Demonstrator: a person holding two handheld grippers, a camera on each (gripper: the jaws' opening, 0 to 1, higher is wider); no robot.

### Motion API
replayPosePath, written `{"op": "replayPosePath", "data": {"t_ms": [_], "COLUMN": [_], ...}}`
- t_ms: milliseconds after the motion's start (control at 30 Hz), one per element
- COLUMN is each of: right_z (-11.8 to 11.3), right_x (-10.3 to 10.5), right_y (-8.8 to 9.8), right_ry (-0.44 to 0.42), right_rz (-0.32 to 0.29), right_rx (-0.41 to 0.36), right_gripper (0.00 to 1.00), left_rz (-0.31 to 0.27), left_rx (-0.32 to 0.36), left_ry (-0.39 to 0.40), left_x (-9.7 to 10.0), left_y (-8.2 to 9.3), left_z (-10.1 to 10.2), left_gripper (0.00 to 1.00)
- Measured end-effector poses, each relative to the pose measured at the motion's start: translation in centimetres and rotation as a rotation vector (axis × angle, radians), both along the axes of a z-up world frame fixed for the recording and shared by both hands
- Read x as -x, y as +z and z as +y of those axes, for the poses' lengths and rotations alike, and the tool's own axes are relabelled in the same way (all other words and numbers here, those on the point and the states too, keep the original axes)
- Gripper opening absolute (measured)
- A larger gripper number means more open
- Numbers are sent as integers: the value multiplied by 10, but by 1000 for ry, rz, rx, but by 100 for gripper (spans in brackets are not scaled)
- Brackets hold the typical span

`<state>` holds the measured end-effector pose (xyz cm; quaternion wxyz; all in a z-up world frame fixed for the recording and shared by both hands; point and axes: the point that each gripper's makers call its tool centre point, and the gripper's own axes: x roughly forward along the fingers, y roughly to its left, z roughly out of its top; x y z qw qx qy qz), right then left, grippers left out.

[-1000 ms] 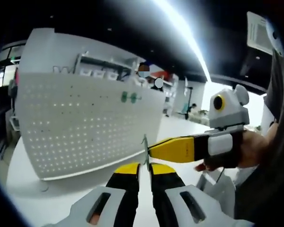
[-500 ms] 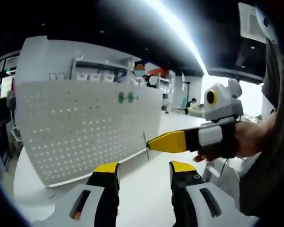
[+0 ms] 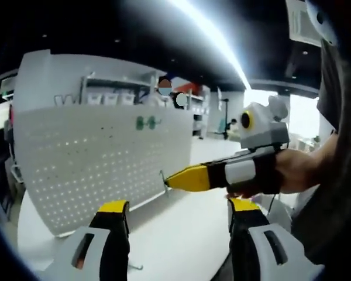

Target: Insert the hook assembly into the mounting plate slot until the hook locks in place.

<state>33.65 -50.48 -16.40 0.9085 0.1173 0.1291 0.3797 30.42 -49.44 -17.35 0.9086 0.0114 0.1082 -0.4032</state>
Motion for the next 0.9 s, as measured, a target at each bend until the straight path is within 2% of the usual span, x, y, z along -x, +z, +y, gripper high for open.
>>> {"op": "replayPosePath", "data": {"t_ms": [133, 200, 333, 700, 900], "right_z": [0, 1, 1, -3, -21], "right_x": [0, 0, 0, -4, -24], "right_y": [1, 0, -2, -4, 2], "right_ry": [4, 8, 9, -7, -70], "right_rz": [-10, -12, -5, -17, -58], "right_rx": [10, 16, 18, 36, 57], "right_gripper": [0, 0, 0, 0, 0], "left_rz": [3, 12, 39, 43, 42], "left_rx": [2, 8, 67, 93, 90], "left_ry": [-18, -25, -31, 0, 28], "left_x": [3, 4, 6, 1, -2], "left_y": [-1, -1, 4, 9, 9], "left_z": [-7, -9, -13, -7, 0], "left_gripper": [81, 83, 89, 98, 100]}}
